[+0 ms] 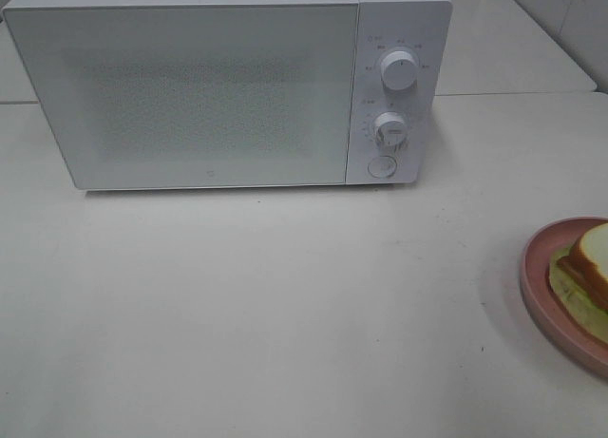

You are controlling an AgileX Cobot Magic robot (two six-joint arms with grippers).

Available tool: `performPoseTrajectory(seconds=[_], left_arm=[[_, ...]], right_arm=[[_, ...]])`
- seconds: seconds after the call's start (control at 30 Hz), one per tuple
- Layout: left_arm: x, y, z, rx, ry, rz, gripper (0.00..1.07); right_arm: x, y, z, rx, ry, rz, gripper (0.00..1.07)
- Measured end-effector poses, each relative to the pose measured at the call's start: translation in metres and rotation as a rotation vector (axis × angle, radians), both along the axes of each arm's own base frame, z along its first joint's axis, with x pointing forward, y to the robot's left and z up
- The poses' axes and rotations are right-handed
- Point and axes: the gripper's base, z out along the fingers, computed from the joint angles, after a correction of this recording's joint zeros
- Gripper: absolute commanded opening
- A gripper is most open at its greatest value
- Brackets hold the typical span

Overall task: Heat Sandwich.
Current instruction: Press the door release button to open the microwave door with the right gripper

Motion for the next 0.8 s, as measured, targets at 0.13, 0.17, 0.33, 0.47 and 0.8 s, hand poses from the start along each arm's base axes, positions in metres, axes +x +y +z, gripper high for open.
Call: performPoseTrajectory(seconds=[0.13, 0.17, 0.33, 0.47, 0.8], left_arm=[[0.000, 0.000, 0.000, 0.000, 0.000, 0.000, 1.00], [0.000, 0.000, 0.000, 0.000, 0.000, 0.000, 1.00], [0.000, 0.000, 0.000, 0.000, 0.000, 0.000, 1.00], [0.000, 0.000, 0.000, 0.000, 0.000, 0.000, 1.00], [0.000, 0.000, 0.000, 0.000, 0.000, 0.000, 1.00]], right_arm=[[0.024, 0.001, -0.006, 0.002, -0.028, 0.009, 0.77], [0.024, 0.001, -0.006, 0.002, -0.028, 0.009, 0.77], [0.048, 0.003, -0.012, 0.005, -0.072, 0.019, 0.77], [0.063, 0.005, -0.016, 0.009, -0.125, 0.035, 0.77], [0.083, 0.039, -0.053, 0.056, -0.261, 0.161, 0.77]])
